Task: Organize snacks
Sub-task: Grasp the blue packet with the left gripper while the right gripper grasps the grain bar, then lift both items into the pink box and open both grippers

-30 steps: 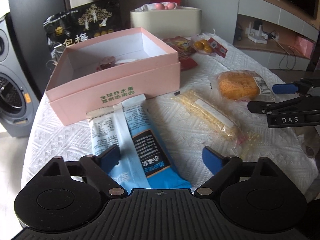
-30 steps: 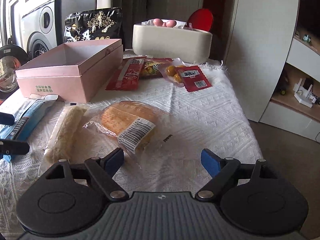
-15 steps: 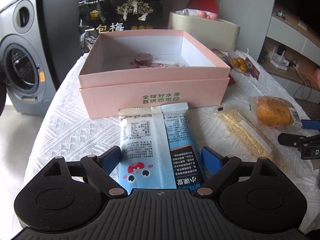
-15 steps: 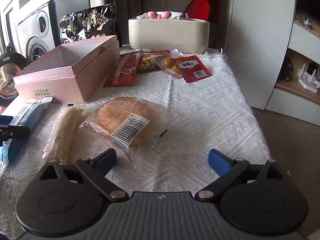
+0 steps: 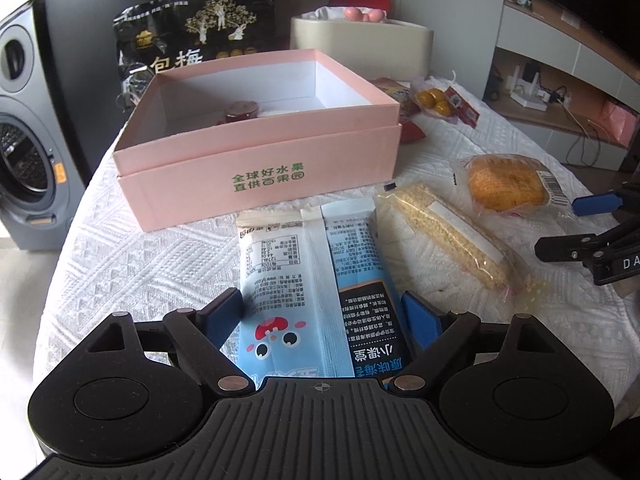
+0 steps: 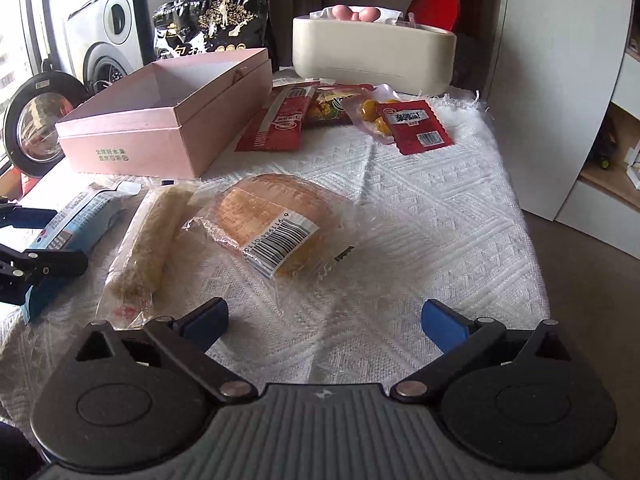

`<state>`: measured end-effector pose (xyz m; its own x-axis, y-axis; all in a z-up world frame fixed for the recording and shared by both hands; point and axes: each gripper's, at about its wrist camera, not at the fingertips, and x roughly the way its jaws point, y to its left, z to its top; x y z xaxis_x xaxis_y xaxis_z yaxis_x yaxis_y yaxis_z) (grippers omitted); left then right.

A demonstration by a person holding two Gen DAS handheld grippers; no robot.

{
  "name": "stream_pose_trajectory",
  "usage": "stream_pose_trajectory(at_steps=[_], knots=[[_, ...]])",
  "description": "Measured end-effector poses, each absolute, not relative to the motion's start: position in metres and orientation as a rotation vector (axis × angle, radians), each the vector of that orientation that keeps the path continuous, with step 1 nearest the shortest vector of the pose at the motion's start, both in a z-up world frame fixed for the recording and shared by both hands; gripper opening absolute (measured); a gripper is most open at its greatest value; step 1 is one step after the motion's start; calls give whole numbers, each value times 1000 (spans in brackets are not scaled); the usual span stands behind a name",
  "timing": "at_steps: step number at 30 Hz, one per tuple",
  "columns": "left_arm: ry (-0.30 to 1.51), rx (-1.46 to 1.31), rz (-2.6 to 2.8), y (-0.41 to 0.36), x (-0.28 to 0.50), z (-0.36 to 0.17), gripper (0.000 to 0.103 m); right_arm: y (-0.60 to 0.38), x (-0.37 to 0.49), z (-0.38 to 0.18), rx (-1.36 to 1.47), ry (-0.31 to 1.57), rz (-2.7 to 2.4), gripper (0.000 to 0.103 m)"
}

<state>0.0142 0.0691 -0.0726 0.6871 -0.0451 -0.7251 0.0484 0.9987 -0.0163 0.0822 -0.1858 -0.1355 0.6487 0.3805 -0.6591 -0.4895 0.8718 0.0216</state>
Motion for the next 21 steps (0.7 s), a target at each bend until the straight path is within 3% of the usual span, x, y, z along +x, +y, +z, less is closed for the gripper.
stream_pose_trajectory(at_steps=[7, 12, 16, 18, 21], knots=[[807, -56, -52, 77, 7, -70, 90, -166, 34, -97, -163, 496, 644, 94], [828, -51, -56, 76, -6, -67, 90, -125, 40, -100, -165, 570, 764, 61], [839, -50, -64, 75, -14, -66, 90, -96, 61, -114, -195, 630, 719, 57], [843, -66, -67, 77, -16, -65, 90, -91, 74, -119, -172, 695, 722, 40], [853, -87, -75, 79, -20, -63, 89, -92, 76, -117, -163, 732, 726, 29]])
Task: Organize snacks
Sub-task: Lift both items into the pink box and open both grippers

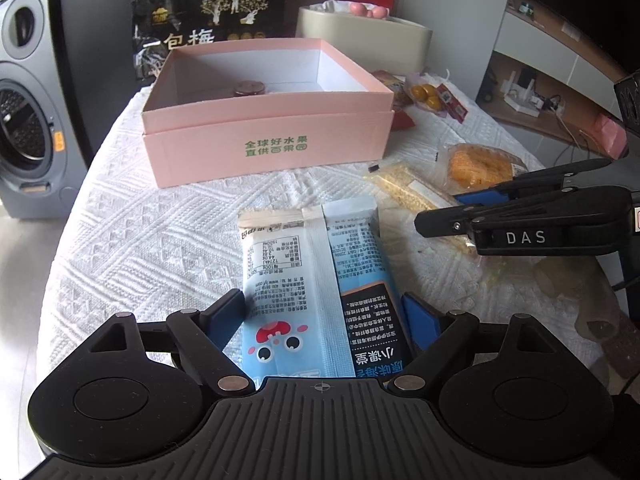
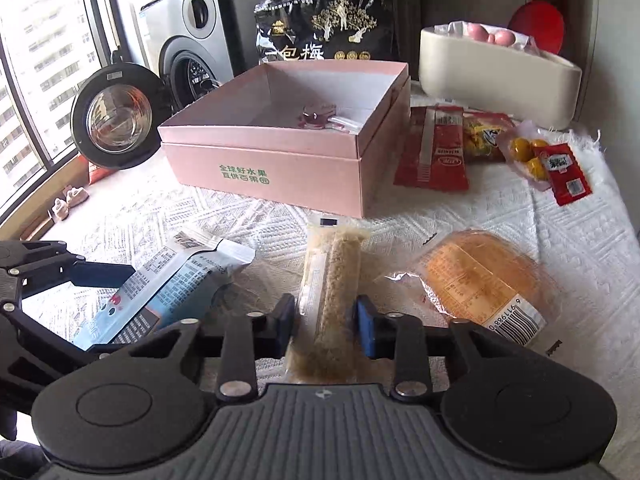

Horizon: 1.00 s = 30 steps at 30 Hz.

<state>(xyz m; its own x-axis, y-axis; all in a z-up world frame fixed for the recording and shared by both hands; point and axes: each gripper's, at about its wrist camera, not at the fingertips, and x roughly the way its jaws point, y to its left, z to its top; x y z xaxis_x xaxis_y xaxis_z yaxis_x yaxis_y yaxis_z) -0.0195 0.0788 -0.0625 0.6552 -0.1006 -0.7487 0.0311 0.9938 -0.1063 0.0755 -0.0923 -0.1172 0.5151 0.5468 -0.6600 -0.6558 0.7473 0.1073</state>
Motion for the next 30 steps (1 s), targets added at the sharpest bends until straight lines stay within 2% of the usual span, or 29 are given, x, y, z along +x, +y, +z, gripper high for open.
stream_pose_trajectory(at_steps=[7, 12, 15, 17, 21, 24, 28, 30], knots=[[830, -116, -148, 77, -36, -38, 87, -123, 42, -78, -141, 658, 817, 29], [601, -28, -83, 88, -24, 31, 87, -141, 41, -14, -89, 480, 818, 29], [449, -61, -30, 104, 9, 71, 87, -144, 48, 15, -76, 366, 758, 29], [422, -115, -24, 115, 43, 82, 87, -144, 55, 24, -56, 334, 735, 29], [463, -217, -29, 124, 118, 58, 88, -144, 74, 22, -22, 344, 704, 29], [624, -259, -59, 122, 165, 11, 89, -145, 90, 10, -3, 403, 676, 29], [788, -205, -49, 118, 184, -35, 89, -148, 107, -7, -1, 471, 631, 29], [797, -183, -54, 119, 183, -41, 89, -145, 114, -13, -15, 486, 609, 29]])
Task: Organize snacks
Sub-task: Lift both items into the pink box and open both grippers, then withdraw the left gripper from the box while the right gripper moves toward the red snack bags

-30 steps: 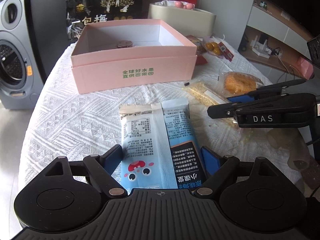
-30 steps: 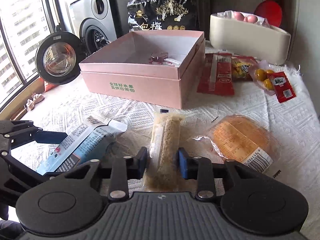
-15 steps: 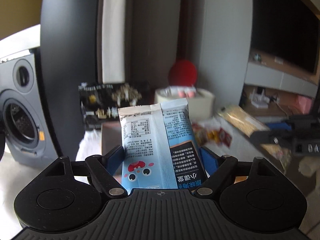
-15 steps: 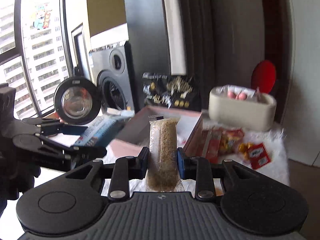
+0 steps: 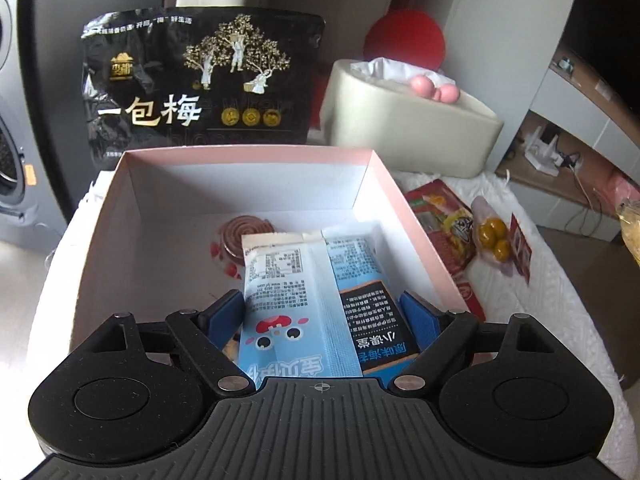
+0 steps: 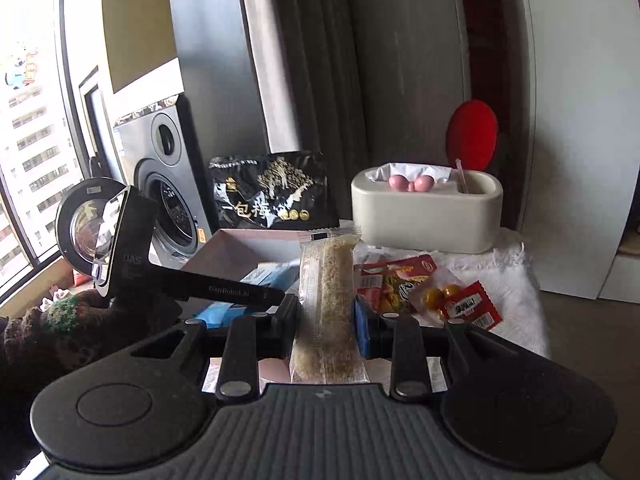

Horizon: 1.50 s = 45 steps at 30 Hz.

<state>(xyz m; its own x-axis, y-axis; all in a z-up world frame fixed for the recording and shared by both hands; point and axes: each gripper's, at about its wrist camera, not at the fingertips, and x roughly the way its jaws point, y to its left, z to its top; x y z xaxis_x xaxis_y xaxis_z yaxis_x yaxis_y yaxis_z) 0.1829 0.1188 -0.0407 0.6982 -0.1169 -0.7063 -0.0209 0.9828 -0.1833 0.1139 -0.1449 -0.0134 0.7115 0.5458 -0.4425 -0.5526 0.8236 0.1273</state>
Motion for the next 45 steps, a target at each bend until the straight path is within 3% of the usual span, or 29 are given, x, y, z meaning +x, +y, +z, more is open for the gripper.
stream_pose_trajectory(at_steps=[6, 10, 14, 19, 23, 31, 38, 40, 42, 45], knots=[[533, -380, -23, 160, 151, -12, 90, -125, 129, -23, -11, 541, 613, 29], [713, -327, -66, 158, 168, -17, 90, -104, 133, -20, -46, 540, 611, 29], [692, -238, -34, 142, 180, -23, 90, -87, 134, -18, -82, 509, 590, 29], [877, 29, 8, 114, 214, -42, 86, -81, 134, -18, -128, 519, 570, 29], [830, -77, -50, 132, 199, -29, 80, -83, 137, -20, -132, 532, 565, 29], [550, -322, 16, 180, 119, 13, 77, -39, 171, -30, -52, 624, 640, 29], [552, -388, -61, 157, 59, 3, 77, -1, 202, -50, -77, 675, 593, 31], [589, -388, -95, 148, 55, -6, 77, -7, 197, -46, -91, 643, 599, 35], [627, -393, -118, 140, 56, -17, 77, -23, 189, -36, -105, 579, 596, 50], [659, -394, -138, 129, 56, -28, 77, -53, 189, -22, -130, 507, 540, 60]])
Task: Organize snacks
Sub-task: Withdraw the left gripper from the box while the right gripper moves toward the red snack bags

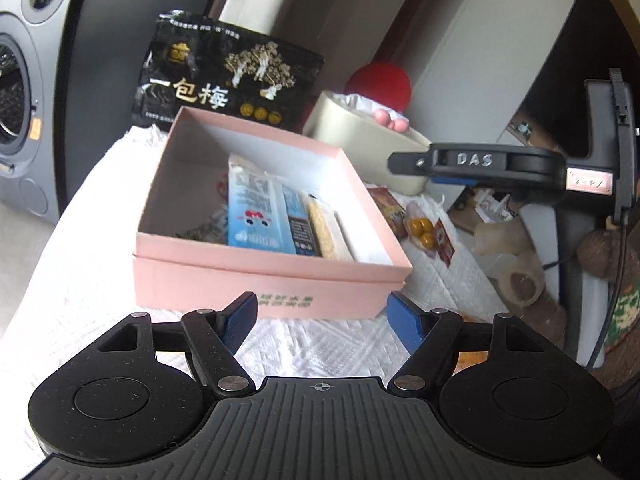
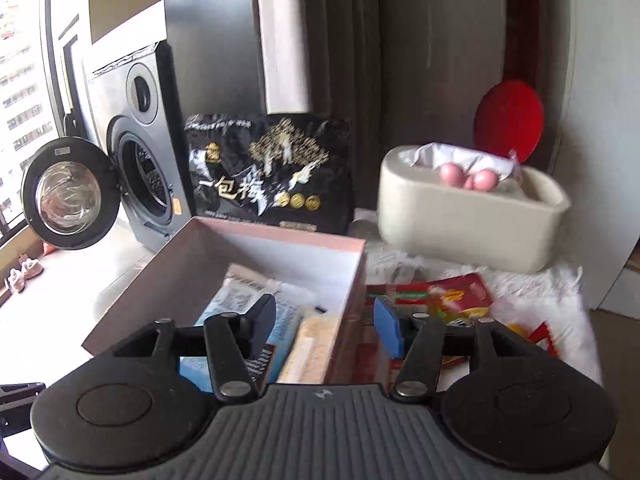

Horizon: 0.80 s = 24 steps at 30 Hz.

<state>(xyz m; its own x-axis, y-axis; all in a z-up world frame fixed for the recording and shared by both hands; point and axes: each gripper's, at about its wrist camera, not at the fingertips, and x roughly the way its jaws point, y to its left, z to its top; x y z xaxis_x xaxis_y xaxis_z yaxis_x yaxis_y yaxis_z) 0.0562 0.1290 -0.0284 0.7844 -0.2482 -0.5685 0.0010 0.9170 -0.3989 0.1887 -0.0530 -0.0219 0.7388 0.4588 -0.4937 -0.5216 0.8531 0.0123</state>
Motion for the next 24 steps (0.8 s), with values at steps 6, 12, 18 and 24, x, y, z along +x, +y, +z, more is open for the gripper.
stream_pose_trajectory(at_steps=[6, 12, 18, 24], knots=[[668, -370, -202, 110, 62, -40, 74, -115, 236, -23, -64, 594, 469, 74], [705, -352, -201, 103, 80, -54, 72, -103, 322, -47, 108, 814, 503, 74], [723, -354, -189, 110, 82, -62, 72, -41, 398, -75, 73, 899, 446, 67], [730, -380, -204, 116, 83, -68, 71, -10, 397, -85, -69, 897, 484, 35]])
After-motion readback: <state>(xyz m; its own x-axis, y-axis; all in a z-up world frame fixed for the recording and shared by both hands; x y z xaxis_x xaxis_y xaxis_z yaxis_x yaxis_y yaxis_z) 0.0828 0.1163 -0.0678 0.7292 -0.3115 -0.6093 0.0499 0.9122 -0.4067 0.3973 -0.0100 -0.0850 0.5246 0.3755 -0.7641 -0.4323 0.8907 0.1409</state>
